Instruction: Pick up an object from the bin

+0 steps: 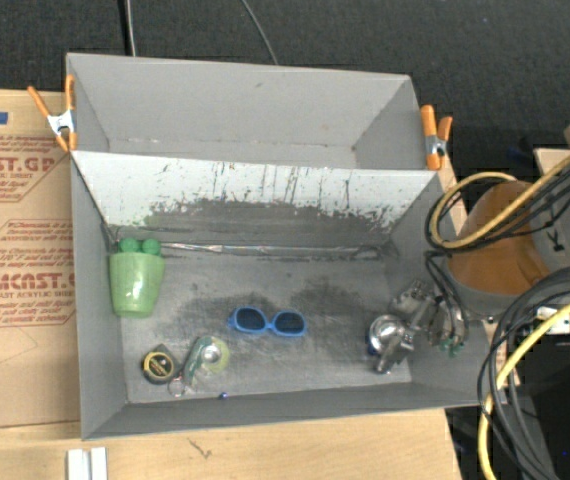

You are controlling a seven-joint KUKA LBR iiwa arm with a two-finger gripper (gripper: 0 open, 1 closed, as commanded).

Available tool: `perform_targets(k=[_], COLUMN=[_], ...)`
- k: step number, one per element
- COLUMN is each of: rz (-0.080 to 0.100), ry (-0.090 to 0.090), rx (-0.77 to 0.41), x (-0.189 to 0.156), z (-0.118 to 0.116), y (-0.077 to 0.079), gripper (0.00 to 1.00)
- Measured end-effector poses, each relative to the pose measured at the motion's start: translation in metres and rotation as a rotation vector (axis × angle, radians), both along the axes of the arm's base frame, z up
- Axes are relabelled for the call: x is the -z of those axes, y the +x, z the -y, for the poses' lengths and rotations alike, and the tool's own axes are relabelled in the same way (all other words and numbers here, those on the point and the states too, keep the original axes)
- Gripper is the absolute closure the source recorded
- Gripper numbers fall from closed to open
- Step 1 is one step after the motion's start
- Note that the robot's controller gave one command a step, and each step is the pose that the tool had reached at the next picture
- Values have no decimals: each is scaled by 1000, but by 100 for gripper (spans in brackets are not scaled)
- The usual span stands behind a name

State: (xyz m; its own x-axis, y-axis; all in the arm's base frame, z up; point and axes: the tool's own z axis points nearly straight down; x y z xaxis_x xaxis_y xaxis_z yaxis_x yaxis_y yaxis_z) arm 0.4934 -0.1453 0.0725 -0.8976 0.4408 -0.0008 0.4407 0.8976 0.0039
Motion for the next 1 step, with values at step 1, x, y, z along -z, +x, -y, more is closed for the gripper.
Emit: perform_targets(k=[1], rz=[8], ry=[-5], rx=[42], x=[-1], z=[-7], y=[-3], gripper=[0])
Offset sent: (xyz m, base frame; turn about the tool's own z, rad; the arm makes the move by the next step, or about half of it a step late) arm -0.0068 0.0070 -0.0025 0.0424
